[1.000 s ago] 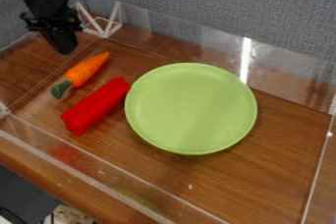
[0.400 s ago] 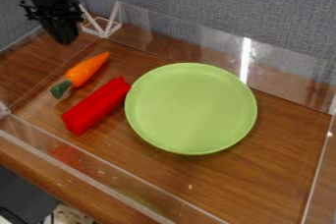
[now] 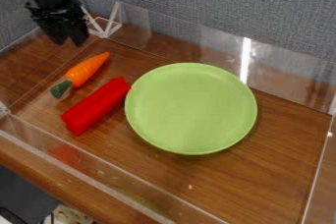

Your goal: Put the carrot on the left side

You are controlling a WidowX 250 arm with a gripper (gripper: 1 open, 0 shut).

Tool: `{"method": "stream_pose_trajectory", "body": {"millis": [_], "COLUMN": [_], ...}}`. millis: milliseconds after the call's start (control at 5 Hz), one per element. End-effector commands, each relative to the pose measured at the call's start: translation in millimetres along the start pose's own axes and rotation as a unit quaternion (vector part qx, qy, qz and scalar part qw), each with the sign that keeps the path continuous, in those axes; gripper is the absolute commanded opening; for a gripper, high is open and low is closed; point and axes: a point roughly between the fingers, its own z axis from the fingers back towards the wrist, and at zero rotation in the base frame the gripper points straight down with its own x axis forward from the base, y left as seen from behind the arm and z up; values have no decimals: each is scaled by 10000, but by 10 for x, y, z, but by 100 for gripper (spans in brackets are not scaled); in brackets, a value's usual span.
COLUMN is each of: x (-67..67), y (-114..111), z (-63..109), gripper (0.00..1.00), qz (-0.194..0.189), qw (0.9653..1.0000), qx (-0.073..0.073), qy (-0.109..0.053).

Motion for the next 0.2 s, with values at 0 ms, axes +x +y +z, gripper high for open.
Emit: {"method": "stream_pose_trajectory", "body": {"millis": [0], "x": [98], "y": [108], "z": [186], "gripper": [0], "qz": [-185], "qw": [9992], "qx": [193], "qy": [-291]}}
